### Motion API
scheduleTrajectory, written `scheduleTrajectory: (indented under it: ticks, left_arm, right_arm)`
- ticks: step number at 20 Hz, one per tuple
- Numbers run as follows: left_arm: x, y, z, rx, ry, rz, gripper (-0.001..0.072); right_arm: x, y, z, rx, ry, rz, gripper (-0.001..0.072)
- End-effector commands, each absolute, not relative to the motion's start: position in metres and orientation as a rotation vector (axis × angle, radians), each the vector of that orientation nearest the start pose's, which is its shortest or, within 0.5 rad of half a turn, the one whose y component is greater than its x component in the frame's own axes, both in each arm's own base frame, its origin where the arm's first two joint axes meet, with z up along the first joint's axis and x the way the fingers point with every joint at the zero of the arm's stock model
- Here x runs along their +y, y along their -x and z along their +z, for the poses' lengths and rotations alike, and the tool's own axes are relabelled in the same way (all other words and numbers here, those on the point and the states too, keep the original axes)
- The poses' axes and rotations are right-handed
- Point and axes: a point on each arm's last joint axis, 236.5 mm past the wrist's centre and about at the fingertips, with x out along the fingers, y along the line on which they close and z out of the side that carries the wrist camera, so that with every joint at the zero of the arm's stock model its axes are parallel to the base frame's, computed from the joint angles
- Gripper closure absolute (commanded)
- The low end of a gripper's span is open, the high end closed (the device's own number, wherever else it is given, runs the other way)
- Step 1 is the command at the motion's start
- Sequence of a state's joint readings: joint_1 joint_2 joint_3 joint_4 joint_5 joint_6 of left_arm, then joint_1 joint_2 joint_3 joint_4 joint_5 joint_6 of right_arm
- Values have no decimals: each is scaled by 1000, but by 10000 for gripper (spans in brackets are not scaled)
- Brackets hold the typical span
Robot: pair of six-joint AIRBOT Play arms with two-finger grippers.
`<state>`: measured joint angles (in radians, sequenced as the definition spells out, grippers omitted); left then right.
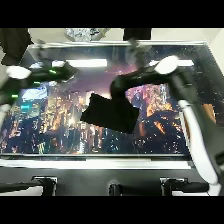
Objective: Fold the shirts.
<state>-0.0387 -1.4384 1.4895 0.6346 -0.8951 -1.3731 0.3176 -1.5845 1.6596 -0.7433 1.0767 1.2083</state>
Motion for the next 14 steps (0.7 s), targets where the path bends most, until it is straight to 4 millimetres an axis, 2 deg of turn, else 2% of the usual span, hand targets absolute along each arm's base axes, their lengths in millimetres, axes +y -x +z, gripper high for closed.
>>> scheduleTrajectory:
  ticks: [1,2,3,4,5,6,7,8,10,11,12,13,14]
  left_arm:
    - [-80,-485,236,597,610,-418,679]
    - [-72,-479,246,579,605,-409,679]
    - [-68,-474,251,573,600,-407,679]
    - [-66,-471,251,579,585,-404,678]
    - [-65,-468,246,596,565,-399,678]
    - [-64,-466,240,618,545,-393,678]
    - [-63,-466,233,634,529,-383,678]
    - [-61,-465,227,647,521,-372,678]
    - [-59,-465,216,667,521,-362,678]
    - [-60,-464,212,674,515,-364,678]
    - [-60,-464,208,681,514,-364,678]
    - [-60,-463,205,688,518,-362,678]
    - [-60,-463,201,696,520,-361,678]
  right_arm:
    - [392,-447,76,967,-455,958,562]
    - [402,-446,61,996,-490,960,256]
    - [406,-444,53,1006,-496,982,52]
    - [400,-442,50,1009,-464,1011,53]
    - [386,-442,50,1018,-420,1025,52]
    - [362,-442,48,1044,-363,1014,53]
    - [327,-446,44,1077,-285,969,53]
    - [286,-449,37,1126,-205,898,53]
    - [180,-444,21,1286,-33,677,52]
    - [124,-432,11,1396,48,546,53]
    - [83,-414,0,1508,99,446,53]
    - [67,-398,-12,1577,101,416,53]
    - [71,-384,-28,1623,47,434,53]
